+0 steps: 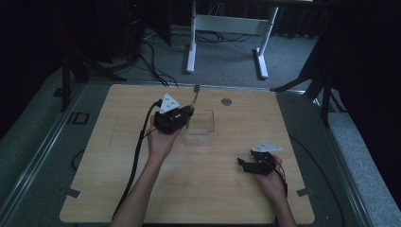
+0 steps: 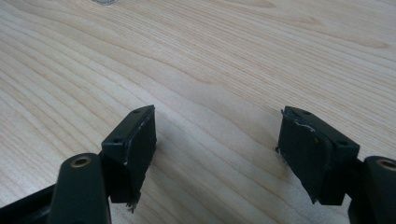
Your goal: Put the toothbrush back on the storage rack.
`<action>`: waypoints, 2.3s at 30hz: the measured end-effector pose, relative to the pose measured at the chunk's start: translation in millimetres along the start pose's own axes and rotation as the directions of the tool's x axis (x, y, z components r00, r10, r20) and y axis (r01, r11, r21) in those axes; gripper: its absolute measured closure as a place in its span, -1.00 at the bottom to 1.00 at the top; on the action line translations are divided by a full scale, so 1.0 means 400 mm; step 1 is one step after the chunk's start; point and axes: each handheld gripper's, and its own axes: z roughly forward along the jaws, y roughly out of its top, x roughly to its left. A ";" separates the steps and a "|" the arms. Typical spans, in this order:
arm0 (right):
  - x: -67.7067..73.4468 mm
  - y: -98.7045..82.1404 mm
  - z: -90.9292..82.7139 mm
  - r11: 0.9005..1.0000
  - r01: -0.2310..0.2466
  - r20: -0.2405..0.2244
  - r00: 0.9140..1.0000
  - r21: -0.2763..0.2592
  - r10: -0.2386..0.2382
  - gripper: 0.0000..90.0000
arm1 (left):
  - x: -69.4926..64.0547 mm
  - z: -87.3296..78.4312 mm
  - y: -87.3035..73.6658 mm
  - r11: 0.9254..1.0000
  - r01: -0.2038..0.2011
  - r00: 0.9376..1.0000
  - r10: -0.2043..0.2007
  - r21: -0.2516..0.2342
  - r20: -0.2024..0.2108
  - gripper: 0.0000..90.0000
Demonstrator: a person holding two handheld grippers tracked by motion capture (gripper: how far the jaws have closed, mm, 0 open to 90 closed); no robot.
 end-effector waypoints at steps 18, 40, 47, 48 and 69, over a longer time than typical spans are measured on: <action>0.000 0.000 0.000 1.000 -0.001 0.000 1.000 0.000 0.001 -0.38 | 0.009 0.041 -0.005 0.999 -0.015 1.000 0.015 0.049 -0.002 0.74; 0.000 0.000 0.000 1.000 0.000 0.000 1.000 0.001 0.000 -0.38 | 0.011 0.082 -0.028 0.989 -0.042 0.999 0.042 0.141 0.001 0.74; 0.000 0.000 0.000 1.000 0.001 0.001 1.000 0.000 -0.001 -0.38 | 0.012 0.088 -0.039 0.985 -0.047 0.999 0.048 0.166 0.002 0.74; 0.000 0.000 0.000 1.000 0.000 0.001 1.000 0.001 0.000 -0.38 | 0.012 0.089 -0.042 0.984 -0.052 0.999 0.053 0.171 0.002 0.74; 0.000 0.000 0.000 1.000 0.000 -0.001 1.000 0.001 0.000 -0.39 | 0.019 0.069 -0.062 0.985 -0.010 1.000 0.013 0.173 -0.018 0.30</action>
